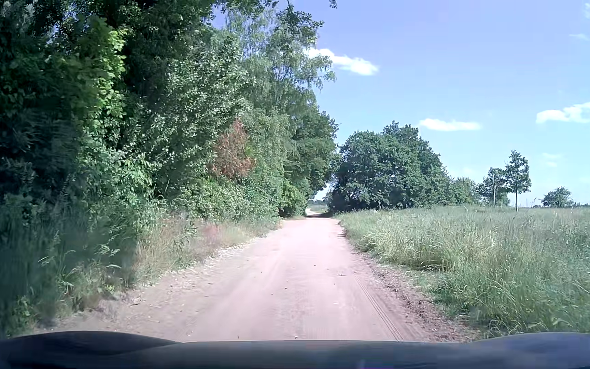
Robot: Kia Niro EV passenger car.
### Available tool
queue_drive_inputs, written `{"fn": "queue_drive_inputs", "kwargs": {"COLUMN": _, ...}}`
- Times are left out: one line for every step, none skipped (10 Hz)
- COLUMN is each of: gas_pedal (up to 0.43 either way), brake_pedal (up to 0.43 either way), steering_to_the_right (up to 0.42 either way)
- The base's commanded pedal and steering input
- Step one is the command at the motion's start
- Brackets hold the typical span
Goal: Follow the waypoints while adhering to traffic rules and regulations
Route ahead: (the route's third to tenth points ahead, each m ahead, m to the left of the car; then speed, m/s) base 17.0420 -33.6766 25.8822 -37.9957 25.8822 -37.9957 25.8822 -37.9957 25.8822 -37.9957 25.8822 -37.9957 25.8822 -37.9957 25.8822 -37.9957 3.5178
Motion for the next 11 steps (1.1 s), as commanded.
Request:
{"fn": "queue_drive_inputs", "kwargs": {"gas_pedal": 0.138, "brake_pedal": 0.030, "steering_to_the_right": -0.008}}
{"fn": "queue_drive_inputs", "kwargs": {"gas_pedal": 0.138, "brake_pedal": 0.030, "steering_to_the_right": -0.008}}
{"fn": "queue_drive_inputs", "kwargs": {"gas_pedal": 0.138, "brake_pedal": 0.030, "steering_to_the_right": -0.005}}
{"fn": "queue_drive_inputs", "kwargs": {"gas_pedal": 0.138, "brake_pedal": 0.030, "steering_to_the_right": -0.006}}
{"fn": "queue_drive_inputs", "kwargs": {"gas_pedal": 0.138, "brake_pedal": 0.030, "steering_to_the_right": -0.006}}
{"fn": "queue_drive_inputs", "kwargs": {"gas_pedal": 0.138, "brake_pedal": 0.030, "steering_to_the_right": -0.003}}
{"fn": "queue_drive_inputs", "kwargs": {"gas_pedal": 0.138, "brake_pedal": 0.030, "steering_to_the_right": -0.003}}
{"fn": "queue_drive_inputs", "kwargs": {"gas_pedal": 0.138, "brake_pedal": 0.030, "steering_to_the_right": -0.006}}
{"fn": "queue_drive_inputs", "kwargs": {"gas_pedal": 0.138, "brake_pedal": 0.030, "steering_to_the_right": -0.005}}
{"fn": "queue_drive_inputs", "kwargs": {"gas_pedal": 0.138, "brake_pedal": 0.030, "steering_to_the_right": -0.004}}
{"fn": "queue_drive_inputs", "kwargs": {"gas_pedal": 0.138, "brake_pedal": 0.030, "steering_to_the_right": -0.003}}
